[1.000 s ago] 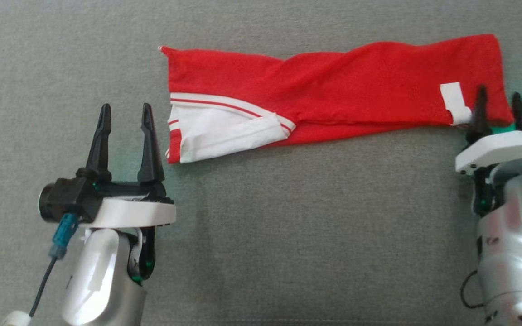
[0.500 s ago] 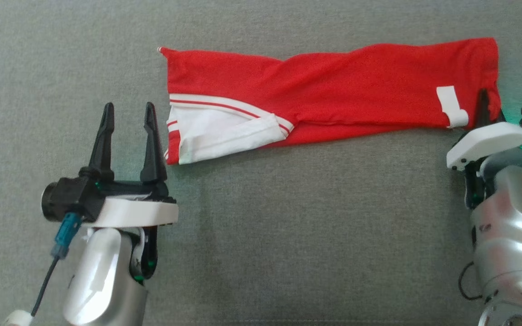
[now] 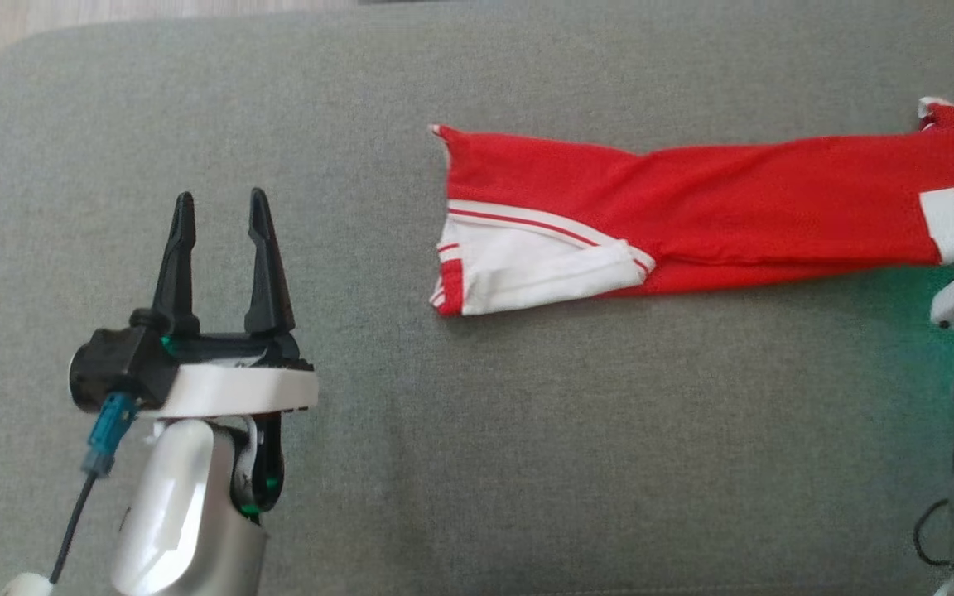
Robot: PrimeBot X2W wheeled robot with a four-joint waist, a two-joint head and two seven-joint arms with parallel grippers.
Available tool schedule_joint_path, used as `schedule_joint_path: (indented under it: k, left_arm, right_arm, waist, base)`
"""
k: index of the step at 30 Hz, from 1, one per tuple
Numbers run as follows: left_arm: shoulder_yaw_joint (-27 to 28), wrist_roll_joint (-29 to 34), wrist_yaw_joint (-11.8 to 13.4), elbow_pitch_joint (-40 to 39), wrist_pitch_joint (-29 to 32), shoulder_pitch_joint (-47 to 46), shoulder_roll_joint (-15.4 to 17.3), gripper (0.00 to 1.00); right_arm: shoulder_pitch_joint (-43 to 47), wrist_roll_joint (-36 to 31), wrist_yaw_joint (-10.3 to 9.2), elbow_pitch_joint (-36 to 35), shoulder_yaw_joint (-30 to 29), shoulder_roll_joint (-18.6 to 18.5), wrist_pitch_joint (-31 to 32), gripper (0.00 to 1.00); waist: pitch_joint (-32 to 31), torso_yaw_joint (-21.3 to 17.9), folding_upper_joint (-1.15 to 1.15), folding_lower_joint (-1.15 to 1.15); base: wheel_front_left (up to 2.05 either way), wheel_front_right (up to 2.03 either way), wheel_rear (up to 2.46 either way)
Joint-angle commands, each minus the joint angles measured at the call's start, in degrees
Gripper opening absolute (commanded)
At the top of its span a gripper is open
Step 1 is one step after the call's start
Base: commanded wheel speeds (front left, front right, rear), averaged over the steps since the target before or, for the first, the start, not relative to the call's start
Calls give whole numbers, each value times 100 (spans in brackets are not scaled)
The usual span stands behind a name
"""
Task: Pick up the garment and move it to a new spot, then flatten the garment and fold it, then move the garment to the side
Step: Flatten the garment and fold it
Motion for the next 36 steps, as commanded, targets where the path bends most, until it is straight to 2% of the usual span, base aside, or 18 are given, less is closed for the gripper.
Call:
schedule_joint_path:
  k: [1, 6, 11, 14, 19, 23, 30, 36]
  left_arm:
    - [141, -35, 29, -218, -29, -8, 46, 100]
    - [46, -89, 47, -199, -29, 50, 46, 100]
    - [16, -113, 67, -167, -29, 62, 46, 100]
    - [-9, -107, 71, -166, -29, 103, 46, 100]
    - [-23, -89, 73, -138, -29, 175, 46, 100]
    - [-74, -135, 68, -133, -29, 185, 46, 100]
    - [-205, -201, 113, -160, -29, 157, 46, 100]
    - [-266, -265, 136, -154, -29, 129, 46, 100]
  right_arm:
    - [-31, -33, 37, -224, 127, -29, -6, 0]
    - [-79, 76, 37, -387, 484, 187, 21, 0]
    - [-46, 455, 37, -547, 1274, 436, 27, 0]
    - [20, 855, 37, -699, 1968, 488, 66, 0]
    - [151, 2331, 37, -978, 3751, 495, 242, 0]
    - [318, 3105, 37, -1217, 4716, 496, 425, 0]
    - [299, 3567, 37, -930, 5324, 496, 426, 0]
    - [263, 3752, 37, -518, 5459, 497, 312, 0]
  waist:
    - [-68, -12, 0, 0]
    - [-249, 59, 0, 0]
    - [-464, 282, 0, 0]
    - [-556, 439, 0, 0]
    - [-621, 715, 0, 0]
    - [-622, 944, 0, 0]
    - [-520, 1344, 0, 0]
    - [-437, 1613, 0, 0]
  base:
    - [0, 0, 0]
    - [0, 0, 0]
    - [0, 0, 0]
    - [0, 0, 0]
    - [0, 0, 0]
    - [0, 0, 0]
    - [0, 0, 0]
    - [0, 0, 0]
